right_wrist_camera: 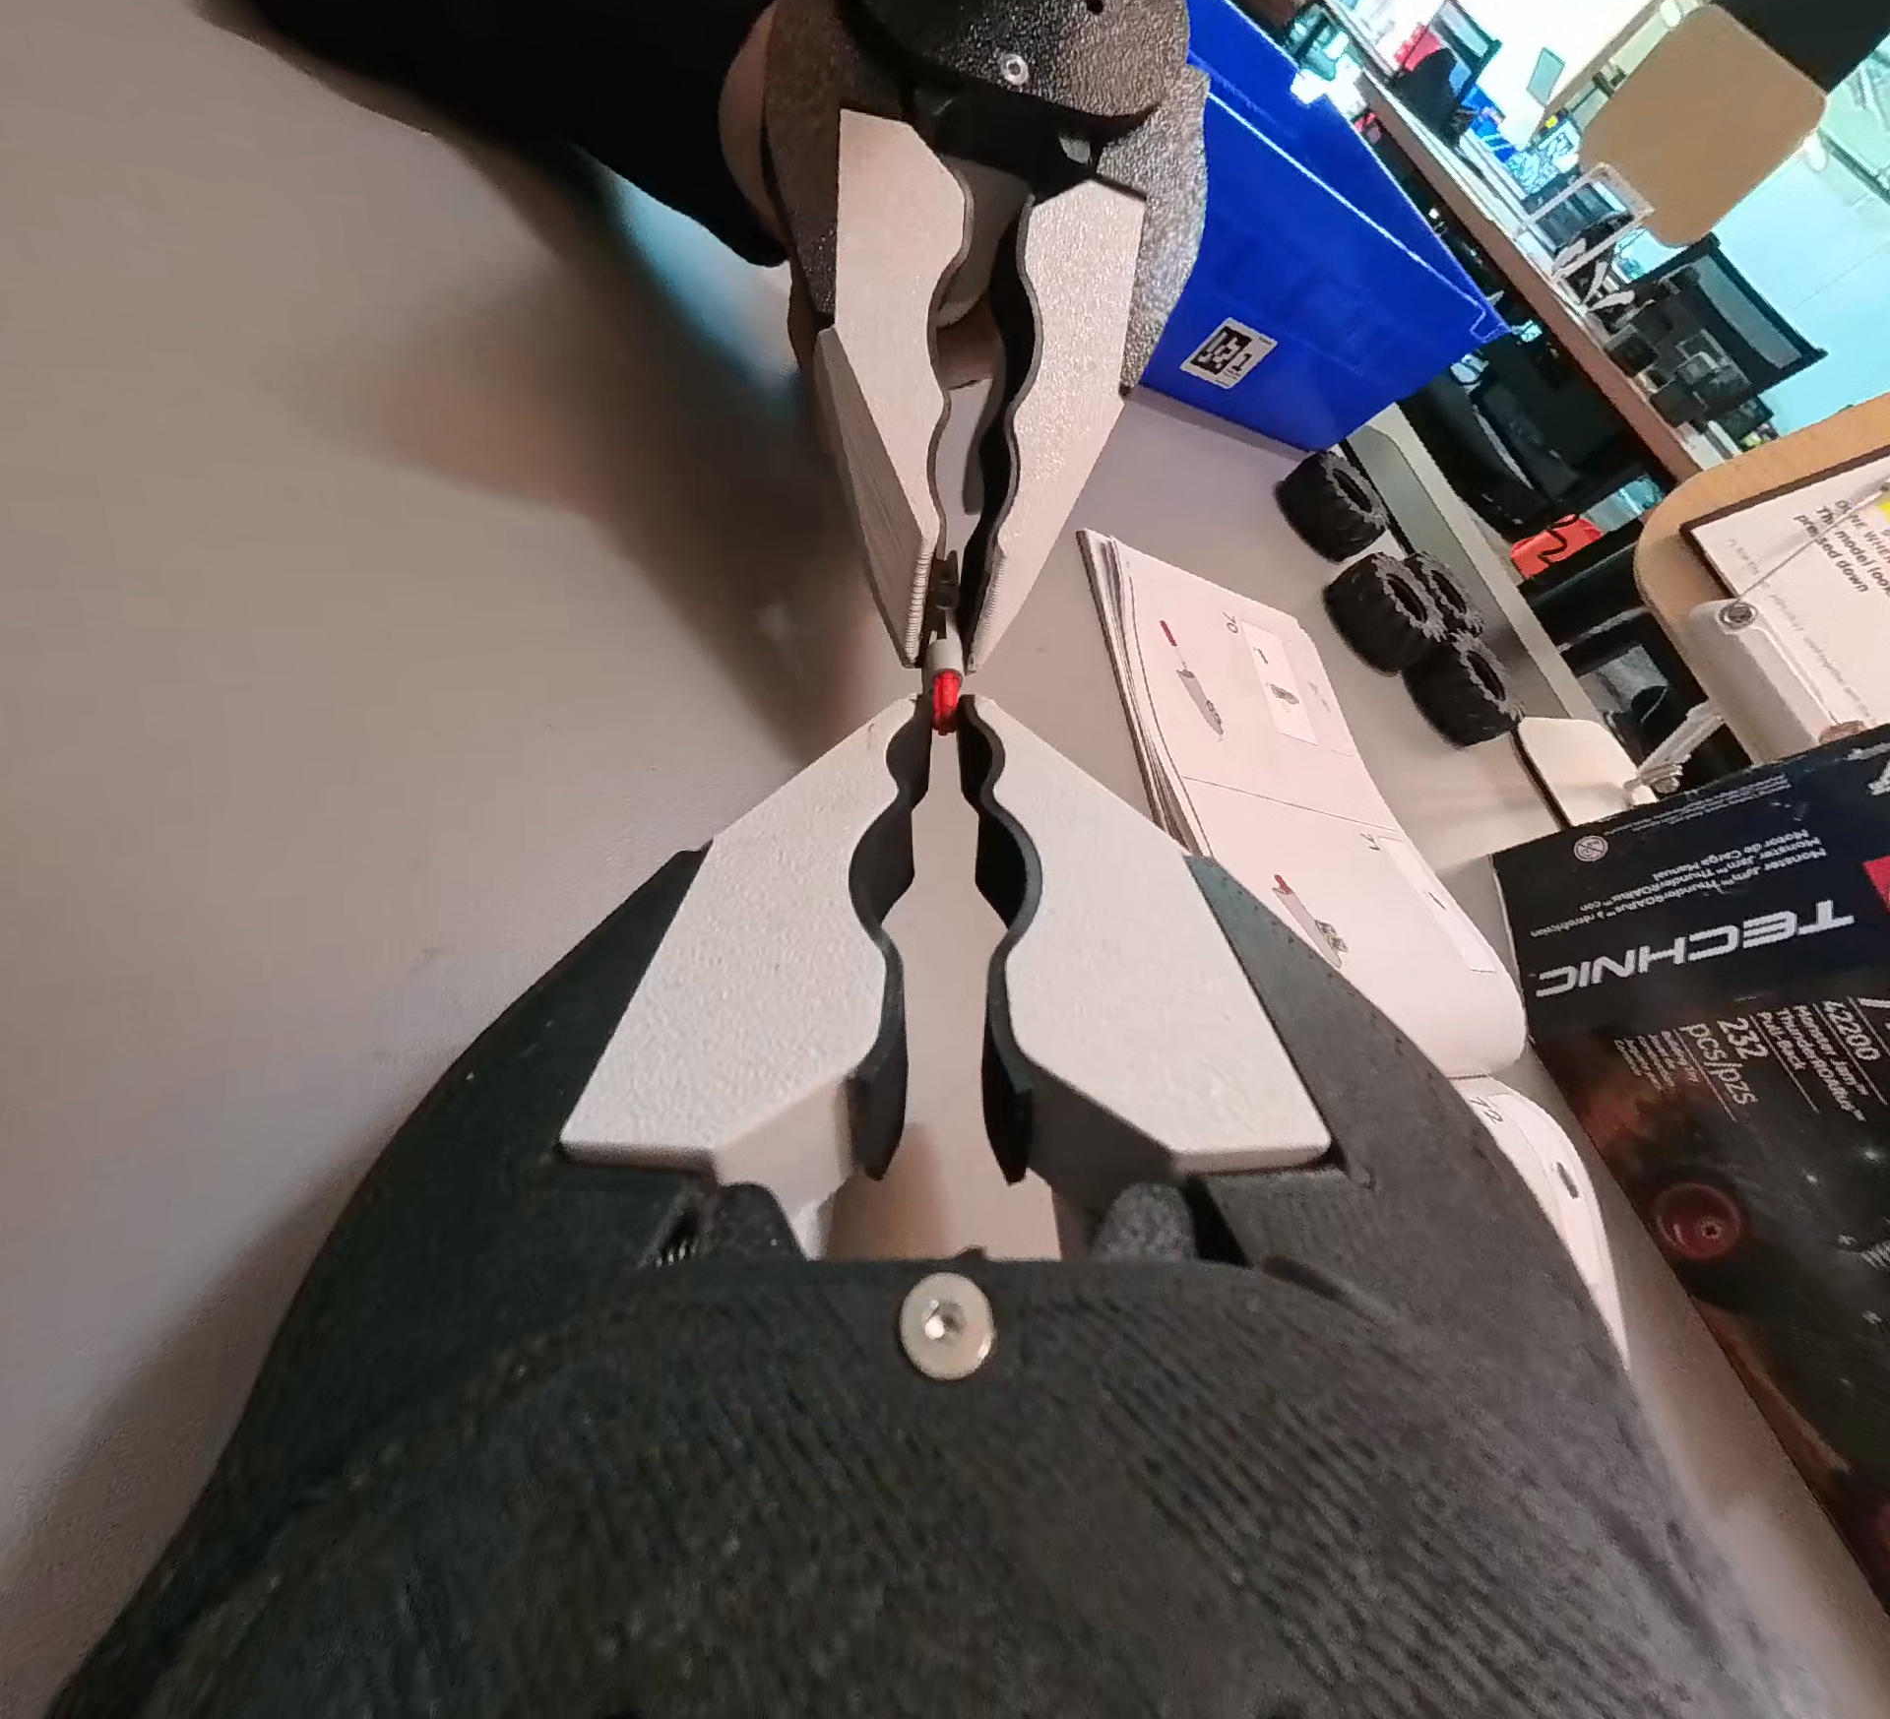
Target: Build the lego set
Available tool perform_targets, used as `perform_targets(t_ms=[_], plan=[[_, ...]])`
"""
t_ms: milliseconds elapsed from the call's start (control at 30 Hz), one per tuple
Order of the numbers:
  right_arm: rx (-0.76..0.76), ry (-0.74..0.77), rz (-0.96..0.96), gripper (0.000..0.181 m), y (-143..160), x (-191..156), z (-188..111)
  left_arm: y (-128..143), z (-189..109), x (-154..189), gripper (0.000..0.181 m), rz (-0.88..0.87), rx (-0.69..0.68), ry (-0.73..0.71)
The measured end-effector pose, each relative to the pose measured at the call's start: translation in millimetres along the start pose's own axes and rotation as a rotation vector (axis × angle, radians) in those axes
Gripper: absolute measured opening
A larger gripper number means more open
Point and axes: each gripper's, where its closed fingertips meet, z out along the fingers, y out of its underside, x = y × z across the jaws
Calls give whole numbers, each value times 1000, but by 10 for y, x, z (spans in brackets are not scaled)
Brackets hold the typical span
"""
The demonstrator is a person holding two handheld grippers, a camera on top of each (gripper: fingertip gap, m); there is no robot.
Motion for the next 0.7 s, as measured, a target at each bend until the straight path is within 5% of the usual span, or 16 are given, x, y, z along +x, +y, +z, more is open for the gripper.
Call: perform_targets(t_ms=[300,700], plan=[[-41,-66,19,3,64,-63,24,57,40,38,4,60,-34,-1],[126,-54,135,3,-152,62,-111,-199,-62,-5,3,-49,147,12]])
